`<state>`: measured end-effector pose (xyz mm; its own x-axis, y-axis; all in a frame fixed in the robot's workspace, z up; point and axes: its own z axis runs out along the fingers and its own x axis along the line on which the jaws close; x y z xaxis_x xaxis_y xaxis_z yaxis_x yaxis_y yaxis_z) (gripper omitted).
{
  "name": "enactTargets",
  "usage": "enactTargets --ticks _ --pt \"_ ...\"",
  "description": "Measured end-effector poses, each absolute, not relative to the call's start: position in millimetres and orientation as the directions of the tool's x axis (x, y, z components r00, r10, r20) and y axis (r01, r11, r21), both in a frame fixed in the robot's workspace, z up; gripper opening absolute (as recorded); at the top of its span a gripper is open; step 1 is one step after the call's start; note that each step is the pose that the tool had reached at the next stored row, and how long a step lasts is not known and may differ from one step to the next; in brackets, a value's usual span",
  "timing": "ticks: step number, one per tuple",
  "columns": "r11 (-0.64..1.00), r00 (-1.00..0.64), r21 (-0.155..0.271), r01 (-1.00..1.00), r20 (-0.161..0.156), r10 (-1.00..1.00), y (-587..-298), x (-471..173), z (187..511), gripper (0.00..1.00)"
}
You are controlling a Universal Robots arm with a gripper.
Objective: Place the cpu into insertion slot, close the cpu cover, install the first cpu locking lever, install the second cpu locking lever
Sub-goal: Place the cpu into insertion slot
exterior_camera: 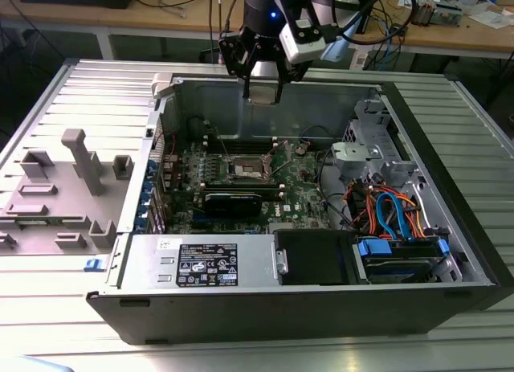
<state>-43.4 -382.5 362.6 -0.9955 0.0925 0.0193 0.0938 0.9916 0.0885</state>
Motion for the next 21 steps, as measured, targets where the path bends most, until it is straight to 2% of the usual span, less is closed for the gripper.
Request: enactTargets --ticks 21 --pt "0.986 -0.990 0.089 0.144 0.019 0.143 -382.5 -43.4 362.6 0.55"
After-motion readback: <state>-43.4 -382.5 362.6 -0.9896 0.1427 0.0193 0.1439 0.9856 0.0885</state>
